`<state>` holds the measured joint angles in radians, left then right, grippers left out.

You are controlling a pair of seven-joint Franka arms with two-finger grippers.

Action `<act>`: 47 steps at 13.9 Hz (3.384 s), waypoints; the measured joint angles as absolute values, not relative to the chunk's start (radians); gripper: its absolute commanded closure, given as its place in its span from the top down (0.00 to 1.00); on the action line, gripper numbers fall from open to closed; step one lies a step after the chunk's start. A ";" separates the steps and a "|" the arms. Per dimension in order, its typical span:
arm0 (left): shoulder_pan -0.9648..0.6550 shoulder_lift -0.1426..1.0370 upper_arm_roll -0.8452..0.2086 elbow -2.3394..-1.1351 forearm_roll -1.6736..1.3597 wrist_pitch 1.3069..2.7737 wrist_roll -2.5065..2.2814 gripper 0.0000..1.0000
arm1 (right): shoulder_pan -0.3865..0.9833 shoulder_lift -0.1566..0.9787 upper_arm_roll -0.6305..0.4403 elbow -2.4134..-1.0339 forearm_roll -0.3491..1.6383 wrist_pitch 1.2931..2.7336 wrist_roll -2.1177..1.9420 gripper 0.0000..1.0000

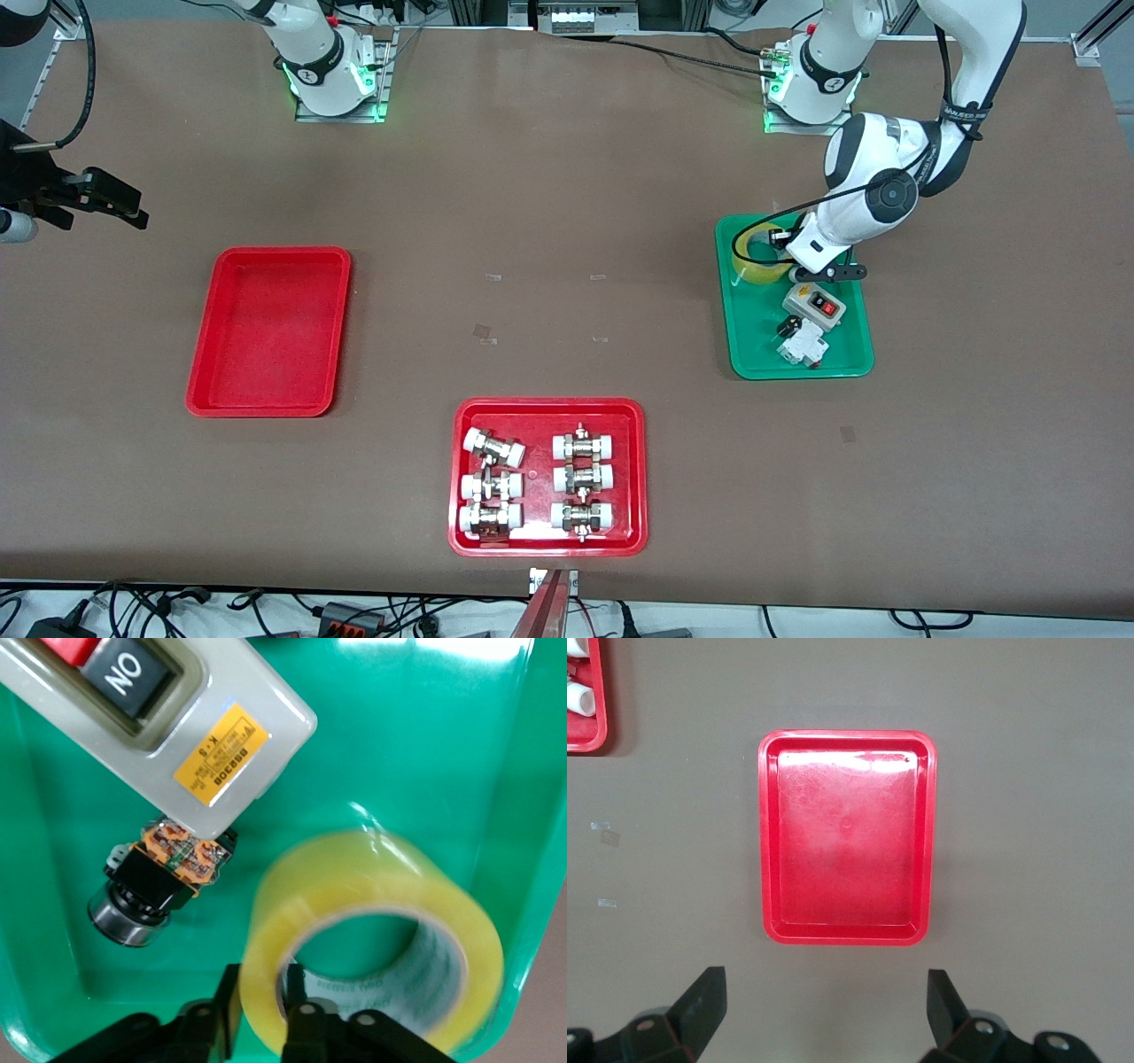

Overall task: Left arm passes tape to right arm into tray
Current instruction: 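Lower the left gripper and grasp the tape roll's rim, then lift the tape with the left gripper while the right gripper approaches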

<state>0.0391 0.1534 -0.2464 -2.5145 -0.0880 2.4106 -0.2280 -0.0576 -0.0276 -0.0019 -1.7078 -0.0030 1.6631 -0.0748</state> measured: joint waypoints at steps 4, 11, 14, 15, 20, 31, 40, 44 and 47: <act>0.039 0.146 -0.247 -2.506 -0.088 2.410 -0.228 0.01 | -0.058 -0.028 -0.002 -1.708 -0.003 1.663 -0.075 1.00; 0.038 0.085 -0.312 -2.218 -0.124 2.141 -0.317 0.01 | -0.058 -0.028 -0.001 -1.708 -0.003 1.663 -0.075 1.00; 0.035 0.101 -0.409 -2.103 -0.229 2.111 -0.443 0.02 | -0.057 -0.027 0.000 -1.707 -0.003 1.663 -0.075 1.00; 0.033 0.111 -0.446 -2.066 -0.264 2.110 -0.493 0.02 | -0.057 -0.026 0.000 -1.707 -0.003 1.663 -0.075 1.00; 0.022 0.209 -0.600 -1.854 -0.395 2.109 -0.702 0.02 | -0.055 -0.020 0.003 -1.708 -0.003 1.662 -0.075 1.00; -0.047 0.339 -0.644 -1.614 -0.434 2.207 -0.853 0.03 | -0.010 0.092 0.013 -1.714 0.010 1.641 -0.095 1.00; -0.055 0.339 -0.644 -1.614 -0.434 2.214 -0.854 0.04 | 0.123 0.162 0.017 -1.695 0.558 1.645 -0.142 1.00; -0.055 0.339 -0.644 -1.614 -0.434 2.215 -0.854 0.03 | 0.201 0.211 0.018 -1.624 0.805 1.656 -0.143 1.00; -0.055 0.339 -0.644 -1.614 -0.434 2.216 -0.854 0.03 | 0.260 0.254 0.018 -1.579 0.877 1.736 -0.144 1.00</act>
